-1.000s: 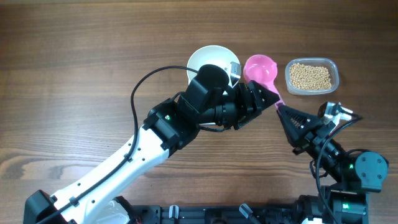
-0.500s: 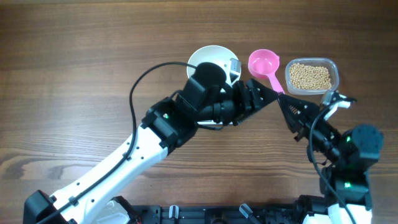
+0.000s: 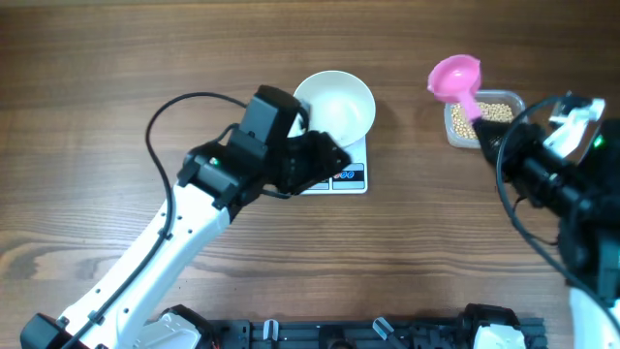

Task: Scoop item into bowl and weigh 150g on scale
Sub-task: 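Move the scoop with the right gripper over the soybean tub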

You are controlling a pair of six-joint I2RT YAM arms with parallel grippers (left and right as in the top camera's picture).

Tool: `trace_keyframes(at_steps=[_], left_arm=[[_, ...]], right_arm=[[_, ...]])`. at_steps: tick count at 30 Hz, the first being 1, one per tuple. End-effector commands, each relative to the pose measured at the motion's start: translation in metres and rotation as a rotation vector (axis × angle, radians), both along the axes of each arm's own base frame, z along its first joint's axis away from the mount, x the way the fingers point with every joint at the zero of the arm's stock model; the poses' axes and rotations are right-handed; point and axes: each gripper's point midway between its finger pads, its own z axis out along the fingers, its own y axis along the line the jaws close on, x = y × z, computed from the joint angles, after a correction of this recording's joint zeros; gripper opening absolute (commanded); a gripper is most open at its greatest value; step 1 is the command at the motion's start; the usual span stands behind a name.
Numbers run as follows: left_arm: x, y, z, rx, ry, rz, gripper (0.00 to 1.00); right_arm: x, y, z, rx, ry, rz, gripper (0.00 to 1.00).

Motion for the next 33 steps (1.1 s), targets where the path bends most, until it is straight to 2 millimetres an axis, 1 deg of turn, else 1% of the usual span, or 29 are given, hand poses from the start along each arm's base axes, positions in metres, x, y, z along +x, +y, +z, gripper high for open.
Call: trace_keyframes(at_steps=[1, 4, 5, 6, 8, 10, 12, 15, 17, 18, 20, 25, 29, 31, 32, 33], left_arm=[[0.009, 0.037, -0.013, 0.174, -0.054, 0.064, 0.53], [0.009, 0.058, -0.024, 0.284, -0.045, 0.115, 0.52], [0.009, 0.064, -0.027, 0.318, -0.045, 0.129, 0.53], [0.009, 0.069, -0.029, 0.344, -0.046, 0.141, 0.56], [0.01, 0.075, -0.031, 0.374, -0.05, 0.156, 0.59], [0.011, 0.077, -0.031, 0.385, -0.055, 0.163, 0.62], [0.014, 0.079, -0.03, 0.395, -0.069, 0.175, 0.69], [0.022, 0.088, -0.029, 0.439, -0.108, 0.213, 0.88], [0.027, 0.095, -0.028, 0.473, -0.133, 0.241, 0.98], [0.029, 0.098, -0.027, 0.487, -0.142, 0.251, 1.0], [0.031, 0.101, -0.027, 0.503, -0.15, 0.262, 1.0], [0.03, 0.101, -0.027, 0.503, -0.15, 0.261, 1.0], [0.031, 0.101, -0.027, 0.502, -0.15, 0.261, 1.0], [0.03, 0.101, -0.028, 0.504, -0.147, 0.26, 0.84], [0.03, 0.101, -0.028, 0.504, -0.146, 0.26, 0.72], [0.03, 0.101, -0.028, 0.505, -0.146, 0.26, 0.63]], right_arm=[[0.011, -0.02, 0.0, -0.263, 0.007, 0.05, 0.05], [0.016, -0.037, -0.022, -0.337, 0.106, 0.013, 0.04], [0.018, -0.045, -0.032, -0.368, 0.15, -0.012, 0.05], [0.02, -0.052, -0.041, -0.399, 0.188, -0.028, 0.04], [0.024, -0.062, -0.054, -0.437, 0.243, -0.05, 0.04], [0.032, -0.066, -0.064, -0.474, 0.268, -0.025, 0.04], [0.04, -0.067, -0.068, -0.51, 0.257, 0.01, 0.04], [0.048, -0.071, -0.069, -0.531, 0.251, -0.004, 0.04], [0.05, -0.073, -0.067, -0.535, 0.239, -0.013, 0.04], [0.052, -0.073, -0.066, -0.534, 0.232, -0.014, 0.04], [0.053, -0.073, -0.065, -0.53, 0.226, -0.021, 0.04], [0.054, -0.071, -0.064, -0.532, 0.217, -0.004, 0.04], [0.054, -0.071, -0.064, -0.582, 0.201, 0.042, 0.04], [0.054, -0.071, -0.064, -0.594, 0.198, 0.053, 0.04], [0.053, -0.071, -0.065, -0.599, 0.199, 0.06, 0.04], [0.052, -0.071, -0.066, -0.605, 0.202, 0.068, 0.04]])
